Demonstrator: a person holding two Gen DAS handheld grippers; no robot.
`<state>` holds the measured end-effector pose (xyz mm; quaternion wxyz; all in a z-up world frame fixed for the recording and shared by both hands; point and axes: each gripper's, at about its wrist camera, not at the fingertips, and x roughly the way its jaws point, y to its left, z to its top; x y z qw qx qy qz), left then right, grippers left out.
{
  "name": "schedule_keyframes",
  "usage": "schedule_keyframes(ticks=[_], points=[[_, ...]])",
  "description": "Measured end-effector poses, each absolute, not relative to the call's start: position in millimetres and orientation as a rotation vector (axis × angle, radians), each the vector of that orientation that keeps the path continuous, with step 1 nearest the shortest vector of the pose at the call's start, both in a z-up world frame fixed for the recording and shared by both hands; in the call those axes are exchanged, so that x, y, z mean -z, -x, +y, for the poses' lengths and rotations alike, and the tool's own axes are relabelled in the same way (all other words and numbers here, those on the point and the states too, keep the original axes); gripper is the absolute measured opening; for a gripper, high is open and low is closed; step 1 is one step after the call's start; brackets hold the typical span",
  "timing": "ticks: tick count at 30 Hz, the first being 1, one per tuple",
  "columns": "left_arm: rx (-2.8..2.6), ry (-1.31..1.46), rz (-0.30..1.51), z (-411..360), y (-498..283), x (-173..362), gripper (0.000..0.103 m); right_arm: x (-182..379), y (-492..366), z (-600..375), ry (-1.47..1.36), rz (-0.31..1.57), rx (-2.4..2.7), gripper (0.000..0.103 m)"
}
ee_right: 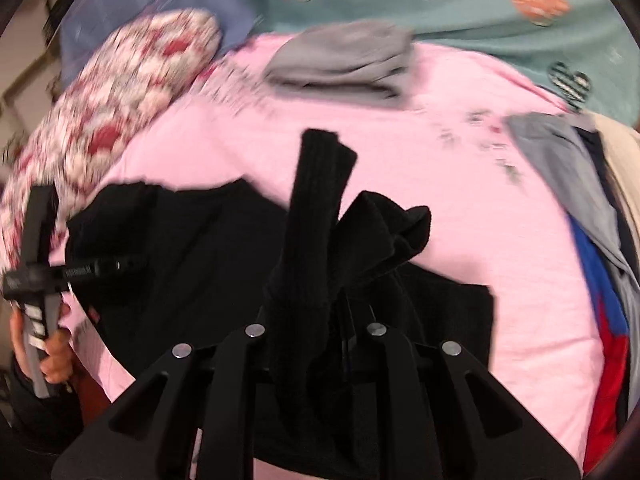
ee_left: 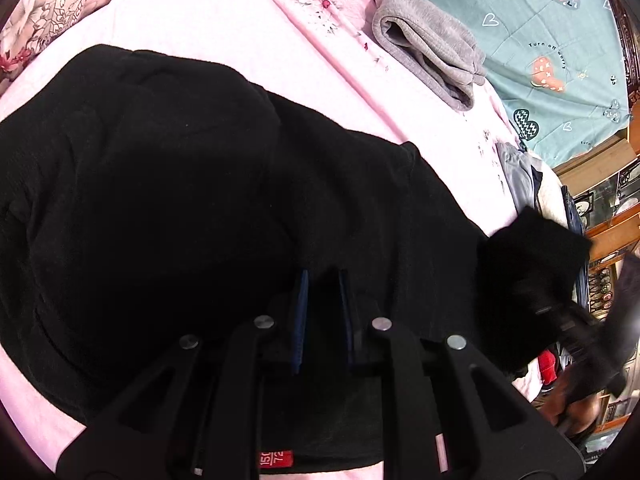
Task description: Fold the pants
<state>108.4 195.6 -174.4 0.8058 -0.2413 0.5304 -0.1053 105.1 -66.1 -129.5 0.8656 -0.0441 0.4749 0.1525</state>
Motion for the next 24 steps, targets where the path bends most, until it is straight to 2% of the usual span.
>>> schedule_keyframes(ticks=[3,5,7,9,12,15,17,18,21,24], points=[[0.224,0.502,1.138,189.9,-112.8,172.9,0.016,160.1,-107.8,-38.5,0.141,1.068,-0.351,0.018],[0.225,0.497,1.138,189.2,-112.7,172.8,0.016,170.6,-106.8,-30.5,0.166,1.091,-0.352,0.026],[0.229,0.502,1.14,190.6,-112.7,172.8,0.016,171.2,-102.7,-28.9,0.136,1.108,-0.385,0.046],[0.232,0.507,1.142,191.4,-112.9,173.3,0.016,163.6,-98.6,-31.3,0.068,1.129,-0.463,0.059],[0.232,0.507,1.141,191.8,-112.3,173.3,0.016,143.6,-93.7,-35.7,-0.043,1.167,-0.605,0.059],[0.23,0.506,1.139,191.8,-112.2,173.2,0.016,118.5,-97.4,-53.9,-0.087,1.077,-0.576,0.059],[0.232,0.504,1.139,192.0,-112.3,173.2,0.016,112.1,-109.2,-64.4,-0.051,1.017,-0.48,0.046],[0.232,0.503,1.139,192.1,-112.3,173.3,0.016,115.1,-116.8,-66.2,-0.031,1.01,-0.436,0.03],[0.237,0.507,1.139,192.9,-112.3,173.8,0.016,133.0,-138.3,-63.8,-0.05,1.045,-0.433,0.025],[0.242,0.516,1.141,194.3,-112.8,175.1,0.016,162.9,-157.7,-55.7,-0.055,1.133,-0.425,0.025]])
